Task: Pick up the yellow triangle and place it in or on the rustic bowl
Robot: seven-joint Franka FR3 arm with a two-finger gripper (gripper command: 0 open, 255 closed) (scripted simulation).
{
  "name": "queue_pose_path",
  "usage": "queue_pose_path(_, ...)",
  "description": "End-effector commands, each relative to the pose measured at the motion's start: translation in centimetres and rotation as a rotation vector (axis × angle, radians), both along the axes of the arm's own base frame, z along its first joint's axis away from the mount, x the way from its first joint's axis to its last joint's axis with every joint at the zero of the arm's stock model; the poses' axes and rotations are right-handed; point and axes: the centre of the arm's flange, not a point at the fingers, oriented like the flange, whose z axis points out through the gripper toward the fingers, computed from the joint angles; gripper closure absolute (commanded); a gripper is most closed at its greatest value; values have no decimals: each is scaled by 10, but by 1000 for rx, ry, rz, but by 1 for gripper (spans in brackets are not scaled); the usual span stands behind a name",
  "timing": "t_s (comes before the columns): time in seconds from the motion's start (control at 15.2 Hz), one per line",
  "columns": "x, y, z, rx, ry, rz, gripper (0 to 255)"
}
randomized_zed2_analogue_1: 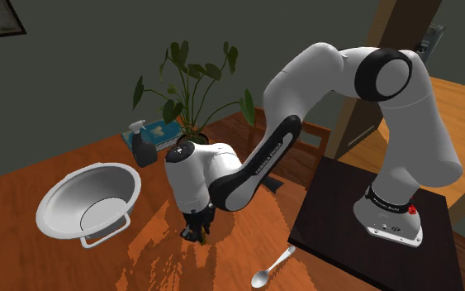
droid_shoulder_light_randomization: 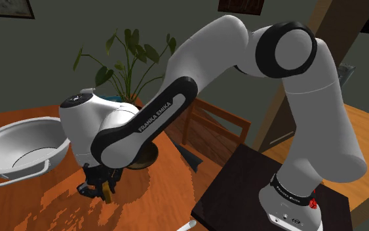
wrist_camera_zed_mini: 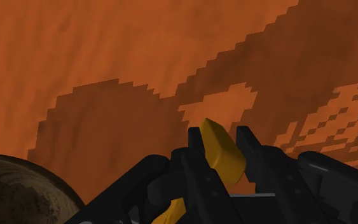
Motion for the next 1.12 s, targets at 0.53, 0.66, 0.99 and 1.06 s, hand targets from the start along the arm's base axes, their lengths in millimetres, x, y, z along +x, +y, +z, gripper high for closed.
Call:
queue_pose_path(0.53,0,-1,53,0,0,0,255)
queue_pose_path(0.66,0,-1,64,0,0,0,255)
queue_pose_path(0.99,0,-1,90,0,0,0,255)
queue_pose_path(1.06,0,-1,96,0,0,0,255)
